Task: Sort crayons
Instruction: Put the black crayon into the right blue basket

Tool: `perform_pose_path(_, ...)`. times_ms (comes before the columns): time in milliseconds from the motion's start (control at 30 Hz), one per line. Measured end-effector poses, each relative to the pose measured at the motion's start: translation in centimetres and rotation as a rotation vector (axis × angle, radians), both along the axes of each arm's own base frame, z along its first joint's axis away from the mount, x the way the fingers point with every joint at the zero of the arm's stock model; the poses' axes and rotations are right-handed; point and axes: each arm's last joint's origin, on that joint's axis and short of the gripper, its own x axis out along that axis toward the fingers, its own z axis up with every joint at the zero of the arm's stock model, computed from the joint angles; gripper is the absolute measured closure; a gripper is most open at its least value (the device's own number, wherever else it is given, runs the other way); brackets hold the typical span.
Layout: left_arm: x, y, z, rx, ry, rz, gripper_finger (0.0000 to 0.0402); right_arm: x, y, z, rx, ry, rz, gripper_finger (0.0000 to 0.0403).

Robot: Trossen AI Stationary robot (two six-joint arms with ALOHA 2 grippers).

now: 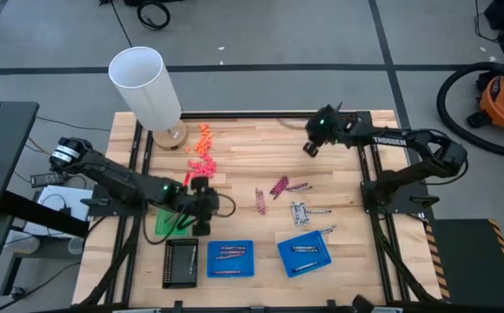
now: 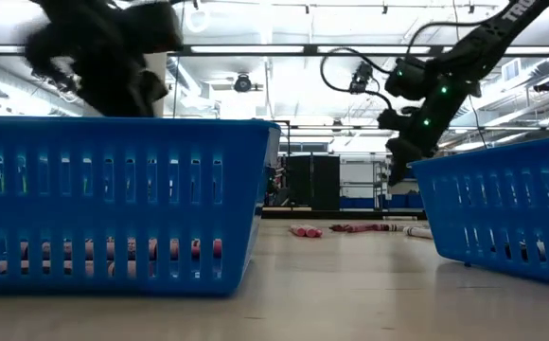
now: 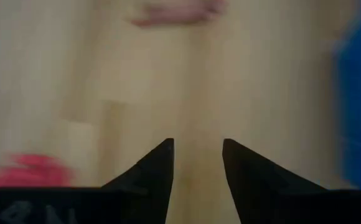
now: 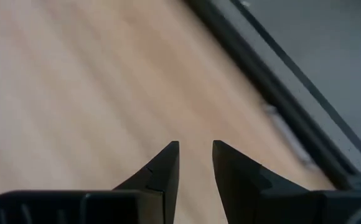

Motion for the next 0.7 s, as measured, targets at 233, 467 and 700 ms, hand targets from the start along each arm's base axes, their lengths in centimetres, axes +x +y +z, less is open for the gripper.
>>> perform_pose_path(233,1.8,3.4,0.9,0.219,-0.109,0.044,0.0253,-1.5,-3.8,-0.9,0.091,0.044,-0.111,0.0304)
perform_pose_path(467,2.7,5.1,1.4,0.279,-0.165,0.041,0.0253,-0.4,-8.4,-1.9,0.175,0.144,-0.103,0.0303)
perform_pose_path(700,2.7,5.1,1.3,0.288,-0.151,0.015,0.0253,0.2,-11.4,-3.0,0.214,0.198,-0.096,0.0285)
